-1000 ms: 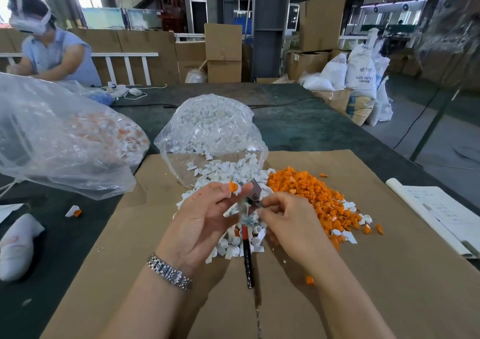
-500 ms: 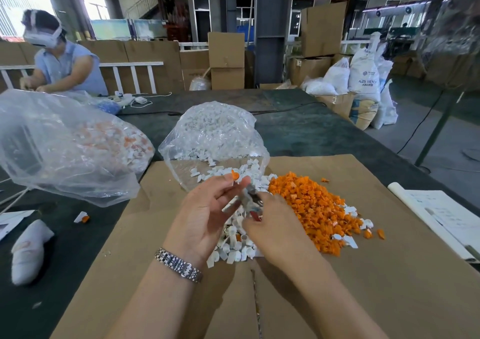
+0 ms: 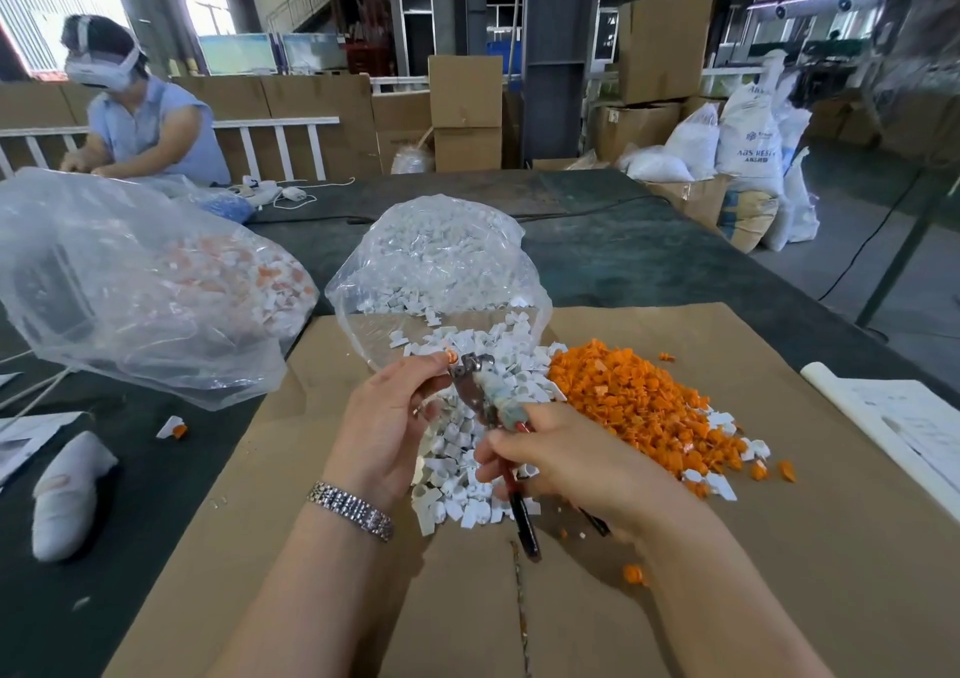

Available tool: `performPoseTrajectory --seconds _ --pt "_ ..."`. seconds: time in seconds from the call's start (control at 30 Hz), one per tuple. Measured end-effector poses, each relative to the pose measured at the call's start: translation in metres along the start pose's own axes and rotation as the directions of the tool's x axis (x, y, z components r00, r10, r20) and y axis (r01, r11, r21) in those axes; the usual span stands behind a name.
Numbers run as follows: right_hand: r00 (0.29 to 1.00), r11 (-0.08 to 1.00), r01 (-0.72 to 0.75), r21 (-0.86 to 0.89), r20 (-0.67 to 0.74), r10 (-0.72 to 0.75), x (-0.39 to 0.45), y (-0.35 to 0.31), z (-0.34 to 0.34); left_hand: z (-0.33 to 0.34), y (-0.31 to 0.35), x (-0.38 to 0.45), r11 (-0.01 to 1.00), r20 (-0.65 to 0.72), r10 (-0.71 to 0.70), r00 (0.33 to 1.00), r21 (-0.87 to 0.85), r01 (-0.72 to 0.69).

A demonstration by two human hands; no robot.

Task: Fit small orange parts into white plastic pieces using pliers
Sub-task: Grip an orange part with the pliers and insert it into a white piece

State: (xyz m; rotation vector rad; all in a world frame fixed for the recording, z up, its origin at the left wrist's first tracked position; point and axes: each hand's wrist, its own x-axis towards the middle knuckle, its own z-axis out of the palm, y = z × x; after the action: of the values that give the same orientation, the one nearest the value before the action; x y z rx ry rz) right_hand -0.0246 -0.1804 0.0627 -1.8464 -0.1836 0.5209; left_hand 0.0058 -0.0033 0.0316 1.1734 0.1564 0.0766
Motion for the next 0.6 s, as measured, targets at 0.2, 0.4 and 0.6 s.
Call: performPoseTrajectory --seconds 0.2,0.4,0.6 --pt "1.000 0.999 0.009 0.052 0.005 -0.009 -0.003 0.002 0.003 0.000 -0.003 -0.002 1.000 0.003 0.021 1.000 0.023 -0.021" --pt "0.998 0.995 0.029 -0.100 -0.055 -0.035 -0.002 0.004 0.009 0.000 -0.006 -0.002 0.997 -0.026 0.036 0.999 0.069 -0.034" --pt "0.994 0.992 0.059 -0.115 -0.081 -0.069 -0.001 0.008 0.016 -0.001 -0.008 -0.002 0.998 -0.001 0.013 1.000 0.063 -0.013"
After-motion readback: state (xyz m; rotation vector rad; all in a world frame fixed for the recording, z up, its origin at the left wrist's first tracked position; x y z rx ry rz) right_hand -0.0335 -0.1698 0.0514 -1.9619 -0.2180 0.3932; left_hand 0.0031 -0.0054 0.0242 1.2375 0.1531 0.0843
